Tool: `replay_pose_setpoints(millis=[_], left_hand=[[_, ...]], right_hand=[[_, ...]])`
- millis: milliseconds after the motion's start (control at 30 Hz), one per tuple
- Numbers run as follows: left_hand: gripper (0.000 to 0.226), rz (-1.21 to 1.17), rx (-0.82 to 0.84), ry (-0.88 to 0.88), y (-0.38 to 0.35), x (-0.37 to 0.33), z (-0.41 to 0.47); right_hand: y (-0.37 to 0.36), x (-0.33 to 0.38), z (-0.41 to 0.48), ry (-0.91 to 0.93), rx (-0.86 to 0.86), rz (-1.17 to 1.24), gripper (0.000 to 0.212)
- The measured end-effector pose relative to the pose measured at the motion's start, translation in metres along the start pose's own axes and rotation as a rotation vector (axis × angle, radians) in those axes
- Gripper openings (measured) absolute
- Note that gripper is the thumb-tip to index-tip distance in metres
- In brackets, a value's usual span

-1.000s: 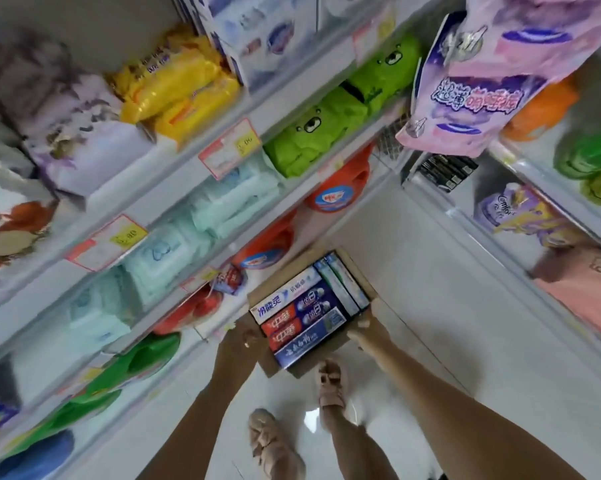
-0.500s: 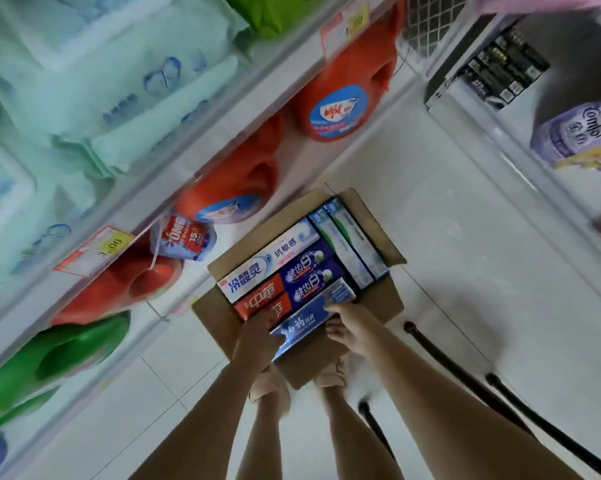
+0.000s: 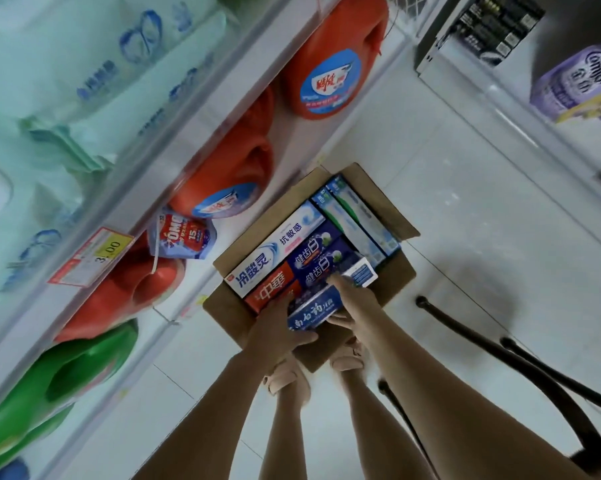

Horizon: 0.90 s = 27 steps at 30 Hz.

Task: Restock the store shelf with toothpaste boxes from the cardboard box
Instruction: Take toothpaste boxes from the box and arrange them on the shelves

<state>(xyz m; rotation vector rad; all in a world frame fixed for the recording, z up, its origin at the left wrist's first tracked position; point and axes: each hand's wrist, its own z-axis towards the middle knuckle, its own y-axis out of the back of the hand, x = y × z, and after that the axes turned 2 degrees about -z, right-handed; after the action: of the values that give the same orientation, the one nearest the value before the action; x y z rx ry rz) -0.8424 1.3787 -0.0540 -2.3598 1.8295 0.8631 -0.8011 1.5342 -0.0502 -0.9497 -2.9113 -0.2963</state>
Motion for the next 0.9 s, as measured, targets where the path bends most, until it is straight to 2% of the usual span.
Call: replay_pose_setpoints(millis=[67, 133, 200, 300, 400, 500, 700, 833, 900], left_hand=[[0.084, 0.003, 0.001, -0.04, 0.015, -0.006, 0.002], [0.065, -0.009, -0.007, -0.074, 0.032, -0.013, 0.004], [0.057, 0.019, -0.047, -0.055, 0.053, -0.012, 0.006], [0.075, -0.144, -0.137, -0.021, 0.072, -0.001, 0.007], [0.04, -0.144, -0.19, -0.029, 0.081, 0.015, -0.002], [0.027, -0.182, -0.191, -0.017, 0.08, 0.034, -0.007], [0.027, -0.215, -0.196, 0.036, 0.078, 0.054, -0.011], [0.035, -0.252, -0.179, 0.037, 0.075, 0.065, -0.012], [0.047, -0.278, -0.174, 0.026, 0.074, 0.067, -0.015]], right_hand=[[0.006, 0.01, -0.01, 0.006, 0.186, 0.105, 0.029], [0.013, 0.016, -0.011, 0.018, 0.288, 0.239, 0.043], [0.016, 0.016, -0.004, -0.042, 0.22, 0.261, 0.052], [0.009, 0.003, 0.005, -0.117, 0.057, 0.025, 0.036], [-0.011, -0.007, 0.004, -0.142, 0.051, 0.068, 0.019], [-0.033, -0.008, 0.006, -0.104, -0.008, 0.193, 0.015], [-0.056, -0.012, 0.013, -0.034, -0.033, 0.32, 0.02], [-0.054, -0.016, 0.016, -0.038, -0.05, 0.221, 0.022], [-0.049, -0.017, 0.018, -0.054, -0.05, 0.213, 0.025]])
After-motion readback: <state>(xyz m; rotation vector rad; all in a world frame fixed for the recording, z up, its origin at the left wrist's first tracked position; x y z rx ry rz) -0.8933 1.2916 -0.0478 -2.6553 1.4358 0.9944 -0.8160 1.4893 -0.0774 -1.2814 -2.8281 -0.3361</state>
